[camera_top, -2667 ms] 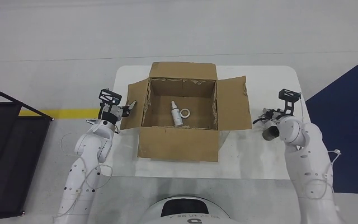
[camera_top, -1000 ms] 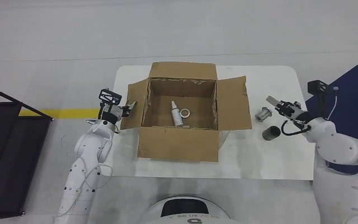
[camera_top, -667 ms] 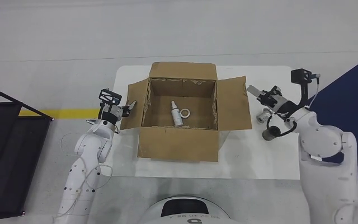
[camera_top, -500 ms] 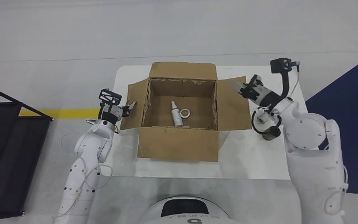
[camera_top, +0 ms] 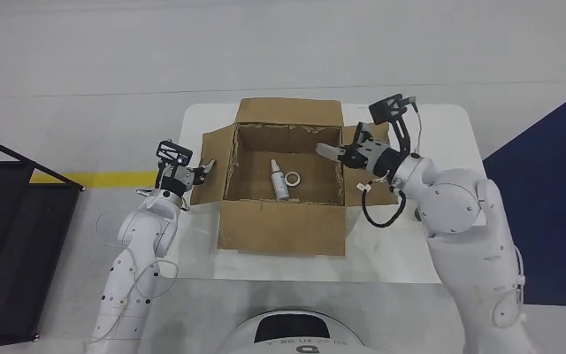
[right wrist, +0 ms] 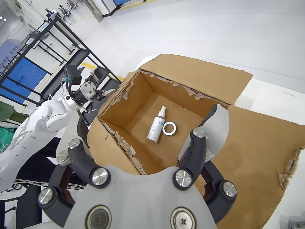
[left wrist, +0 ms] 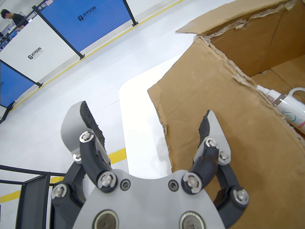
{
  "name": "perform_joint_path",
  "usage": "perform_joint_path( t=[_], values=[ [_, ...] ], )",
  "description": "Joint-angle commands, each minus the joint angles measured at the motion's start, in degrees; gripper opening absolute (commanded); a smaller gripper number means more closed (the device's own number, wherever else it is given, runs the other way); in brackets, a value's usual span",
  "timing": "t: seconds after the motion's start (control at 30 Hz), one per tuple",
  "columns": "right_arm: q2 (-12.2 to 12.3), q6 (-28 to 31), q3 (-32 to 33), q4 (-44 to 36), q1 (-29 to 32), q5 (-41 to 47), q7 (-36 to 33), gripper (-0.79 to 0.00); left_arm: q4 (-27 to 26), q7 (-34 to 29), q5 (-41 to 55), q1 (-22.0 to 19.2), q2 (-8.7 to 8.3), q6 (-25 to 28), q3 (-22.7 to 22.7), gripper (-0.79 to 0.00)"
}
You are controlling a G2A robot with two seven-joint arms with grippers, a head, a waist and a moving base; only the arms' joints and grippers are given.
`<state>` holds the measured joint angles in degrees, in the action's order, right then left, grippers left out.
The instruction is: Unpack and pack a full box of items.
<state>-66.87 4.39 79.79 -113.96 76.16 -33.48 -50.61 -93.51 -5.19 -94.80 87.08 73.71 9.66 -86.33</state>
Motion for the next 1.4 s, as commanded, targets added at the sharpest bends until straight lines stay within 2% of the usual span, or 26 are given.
perform_joint_path(
  t=[0.0, 0.1, 0.27, 0.43, 0.57, 0.67, 0.8, 0.97, 1.37],
  values=[
    [-0.09, -0.64, -1.51, 4.66, -2.25, 2.89, -2.65, 0.000, 0.00, 0.00, 0.00, 0.00, 0.00, 0.00, 0.00, 0.000],
    [-0.28, -4.50, -4.49, 9.62, -5.69, 0.29, -5.12, 0.000, 0.00, 0.00, 0.00, 0.00, 0.00, 0.00, 0.00, 0.000],
    [-0.46, -5.64, -6.82, 9.82, -7.01, 0.29, -5.24, 0.000, 0.00, 0.00, 0.00, 0.00, 0.00, 0.00, 0.00, 0.000],
    [0.18, -4.79, -3.27, 5.10, -3.45, -0.35, -2.52, 0.000, -0.15, 0.10, 0.20, -0.14, -0.01, -0.58, -0.35, 0.000],
    [0.86, -6.82, 0.32, 2.56, 0.06, -2.62, -3.12, 0.000, -1.55, 0.42, 2.74, -0.93, -0.18, -2.68, -3.51, 0.000],
    [1.14, -6.35, 1.91, 4.10, 1.09, -1.11, -4.22, 0.000, -4.10, 1.10, 3.79, -0.58, -0.44, -2.70, -5.89, 0.000],
    [1.33, -5.66, 2.28, 7.61, 0.83, 0.63, -5.63, 0.000, -8.71, 1.94, 4.52, 1.89, -0.71, -2.23, -8.17, 0.000],
    [1.19, -4.12, -0.84, 11.59, -1.81, 2.43, -7.68, 0.000, -12.02, 1.91, 4.68, 4.26, -0.87, -1.38, -9.03, 0.000],
    [-0.23, -2.34, -11.66, 18.74, -10.65, 4.99, -7.68, 0.000, -12.40, 1.92, 4.79, 4.93, -1.00, -1.82, -9.17, 0.000]
  ],
)
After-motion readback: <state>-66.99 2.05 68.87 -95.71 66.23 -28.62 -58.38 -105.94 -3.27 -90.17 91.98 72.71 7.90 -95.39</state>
